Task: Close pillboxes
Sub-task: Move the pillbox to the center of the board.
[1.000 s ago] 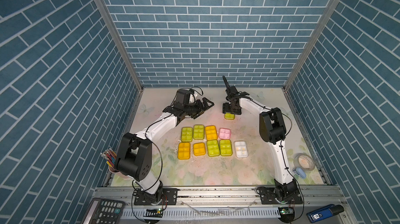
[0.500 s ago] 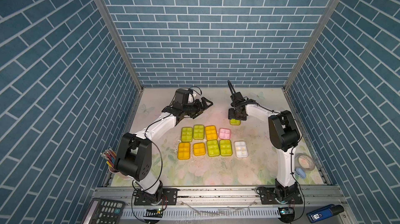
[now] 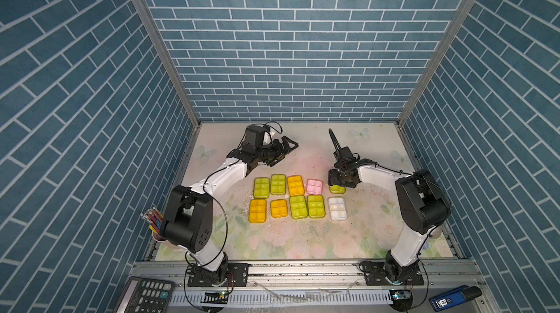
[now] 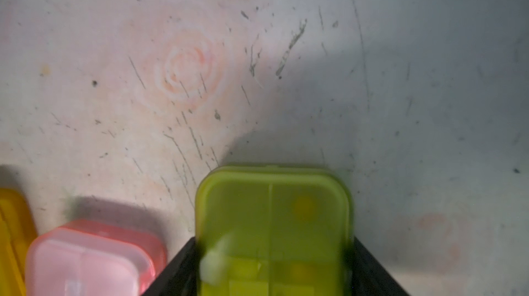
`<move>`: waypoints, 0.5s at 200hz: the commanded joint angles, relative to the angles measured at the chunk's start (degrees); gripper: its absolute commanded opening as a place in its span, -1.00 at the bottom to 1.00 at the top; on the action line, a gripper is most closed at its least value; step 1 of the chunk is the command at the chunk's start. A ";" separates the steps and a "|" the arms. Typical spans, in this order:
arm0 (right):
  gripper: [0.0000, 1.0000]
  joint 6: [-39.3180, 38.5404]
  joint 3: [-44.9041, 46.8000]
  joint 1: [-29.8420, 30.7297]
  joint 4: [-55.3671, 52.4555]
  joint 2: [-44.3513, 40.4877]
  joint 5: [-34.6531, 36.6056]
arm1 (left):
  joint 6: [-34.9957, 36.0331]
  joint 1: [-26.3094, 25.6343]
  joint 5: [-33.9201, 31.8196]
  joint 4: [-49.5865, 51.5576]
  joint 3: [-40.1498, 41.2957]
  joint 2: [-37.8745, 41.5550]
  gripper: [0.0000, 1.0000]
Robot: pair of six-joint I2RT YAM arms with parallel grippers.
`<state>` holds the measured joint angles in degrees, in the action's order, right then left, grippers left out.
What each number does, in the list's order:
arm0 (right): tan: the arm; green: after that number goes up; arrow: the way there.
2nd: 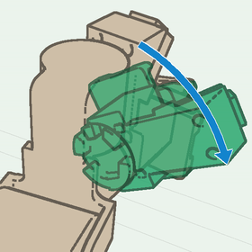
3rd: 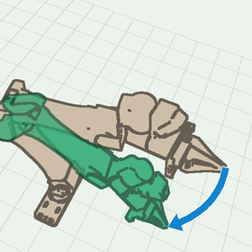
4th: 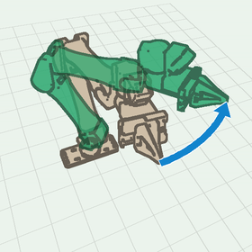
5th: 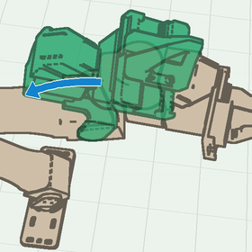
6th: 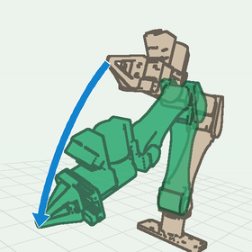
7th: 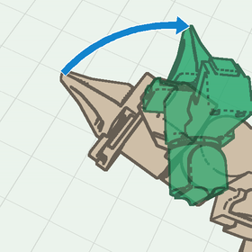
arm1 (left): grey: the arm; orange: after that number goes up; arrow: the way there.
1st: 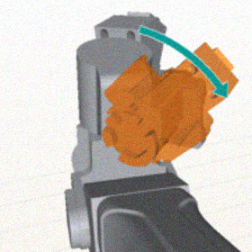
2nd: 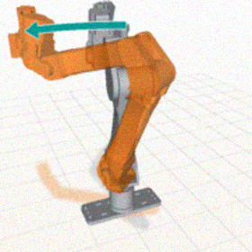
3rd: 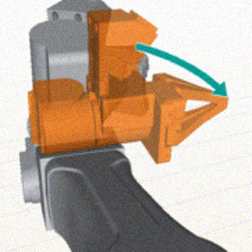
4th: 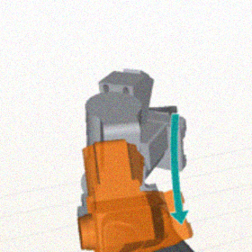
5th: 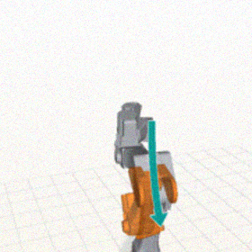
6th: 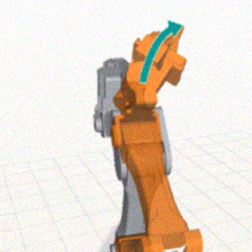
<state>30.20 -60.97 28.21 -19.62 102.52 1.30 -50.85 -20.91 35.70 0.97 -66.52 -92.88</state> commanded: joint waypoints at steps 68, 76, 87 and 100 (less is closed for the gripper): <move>0.53 3.03 4.43 2.08 0.77 -4.24 -1.21 | 0.28 0.16 0.76 -1.17 0.54 -0.28 0.99; 0.56 3.04 4.51 2.11 0.56 -4.75 -1.30 | 0.93 0.19 0.78 -0.65 0.11 -0.28 0.99; 0.61 3.02 4.31 2.03 0.12 -5.28 -1.13 | 2.00 0.16 0.64 0.33 -0.43 -0.12 0.99; 0.65 2.77 4.42 2.02 0.22 -5.98 -1.30 | 3.40 0.17 0.28 1.38 -0.96 0.15 0.99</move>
<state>31.73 -56.82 30.00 -18.06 99.20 0.47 -50.35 -20.91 35.88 0.64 -66.50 -92.88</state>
